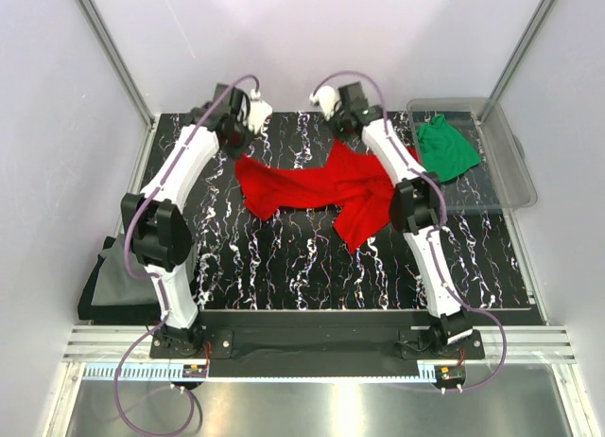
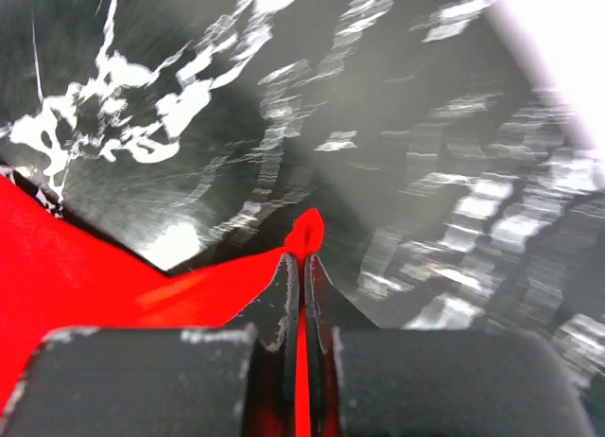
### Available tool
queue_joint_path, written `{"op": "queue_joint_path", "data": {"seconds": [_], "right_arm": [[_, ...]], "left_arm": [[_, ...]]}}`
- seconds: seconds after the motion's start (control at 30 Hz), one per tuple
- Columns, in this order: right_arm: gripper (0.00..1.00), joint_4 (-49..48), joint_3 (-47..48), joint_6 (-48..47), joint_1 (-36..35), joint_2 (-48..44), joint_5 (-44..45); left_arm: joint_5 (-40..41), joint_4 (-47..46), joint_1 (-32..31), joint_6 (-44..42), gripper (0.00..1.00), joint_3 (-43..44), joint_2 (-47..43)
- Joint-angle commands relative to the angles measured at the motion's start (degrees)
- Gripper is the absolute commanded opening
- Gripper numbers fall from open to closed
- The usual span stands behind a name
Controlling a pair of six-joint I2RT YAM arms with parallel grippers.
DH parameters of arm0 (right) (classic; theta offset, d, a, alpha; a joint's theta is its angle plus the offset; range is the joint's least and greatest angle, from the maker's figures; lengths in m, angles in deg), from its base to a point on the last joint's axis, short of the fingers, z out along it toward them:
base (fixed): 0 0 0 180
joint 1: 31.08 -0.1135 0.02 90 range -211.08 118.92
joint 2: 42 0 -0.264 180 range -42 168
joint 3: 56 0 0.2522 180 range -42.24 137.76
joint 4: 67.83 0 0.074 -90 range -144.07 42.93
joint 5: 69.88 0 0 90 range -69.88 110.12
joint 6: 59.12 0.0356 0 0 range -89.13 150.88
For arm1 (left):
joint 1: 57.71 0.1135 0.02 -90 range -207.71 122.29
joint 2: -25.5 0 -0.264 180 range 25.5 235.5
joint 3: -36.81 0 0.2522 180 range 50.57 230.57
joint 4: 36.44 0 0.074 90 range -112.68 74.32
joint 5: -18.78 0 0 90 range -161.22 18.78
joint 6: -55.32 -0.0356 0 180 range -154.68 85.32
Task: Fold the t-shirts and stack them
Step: Flatten the tshirt out
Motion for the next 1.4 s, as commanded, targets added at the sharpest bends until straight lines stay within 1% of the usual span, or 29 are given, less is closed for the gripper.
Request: {"op": "queue_joint_path", "data": {"seconds": [0.0, 0.03, 0.17, 0.2, 0.3, 0.33, 0.4, 0.43, 0.5, 0.57, 0.73, 0.83, 0.9, 1.03, 1.17, 1.37], "right_arm": [[0.0, -6.9, 1.51, 1.64, 1.98, -18.63, 4.6], [0.0, -7.77, 0.72, 1.82, 2.07, -21.96, 6.0], [0.0, -9.88, 0.45, 2.61, 2.34, -28.91, 9.25], [0.0, -10.41, 0.71, 2.7, 2.34, -30.15, 9.79], [0.0, -11.21, 2.64, 3.4, 2.34, -34.9, 11.46], [0.0, -11.21, 2.56, 3.49, 2.34, -37.78, 11.72], [0.0, -11.3, 1.16, 4.1, 2.33, -41.22, 12.07], [0.0, -11.3, -1.02, 4.19, 2.25, -43.07, 12.42], [0.0, -11.12, -3.75, 4.37, 2.25, -48.6, 13.21], [0.0, -11.21, -8.76, 3.33, 2.25, -54.31, 13.57], [0.0, -11.39, -19.65, -0.37, 2.16, -64.07, 14.97], [0.0, -11.82, -22.83, -0.9, 2.16, -69.44, 15.76], [0.0, -12.0, -22.93, -0.03, 2.25, -70.5, 16.38], [0.0, -12.17, -18.11, 0.94, 2.25, -70.6, 16.38], [0.0, -13.93, -15.46, -1.16, 2.25, -69.28, 17.44], [0.0, -22.27, -17.65, -6.25, 2.25, -65.94, 21.56]], "left_arm": [[1.53, -1.31, -0.22, -1.18, 0.0, 10.52, -3.86], [1.61, -1.32, -0.22, -1.09, 0.0, 13.15, -4.22], [3.1, -1.84, -0.22, -1.79, 0.0, 19.22, -5.98], [3.46, -2.02, -0.22, -2.4, 0.0, 21.59, -6.51], [5.04, -2.63, -0.4, -5.92, 0.0, 25.11, -7.73], [5.39, -3.16, -0.4, -6.88, 0.0, 25.56, -8.35], [6.62, -3.95, -0.4, -7.33, 0.0, 25.48, -10.46], [7.15, -5.08, -0.4, -7.07, 0.0, 25.13, -11.42], [8.73, -6.67, -0.4, -6.63, 0.0, 22.94, -14.93], [9.52, -9.31, -0.49, -5.4, 0.0, 21.18, -18.97], [9.09, -10.1, -1.01, -4.26, 0.0, 20.47, -24.52], [8.47, -10.89, -1.19, -4.43, 0.0, 20.47, -27.6], [7.77, -11.68, -1.28, -5.04, 0.0, 20.29, -29.53], [8.55, -13.96, -1.37, -7.15, 0.0, 21.17, -30.77], [10.4, -16.25, -1.37, -8.38, 0.0, 21.17, -30.77], [14.79, -20.64, -1.37, -9.7, 0.0, 20.47, -28.66]]}}
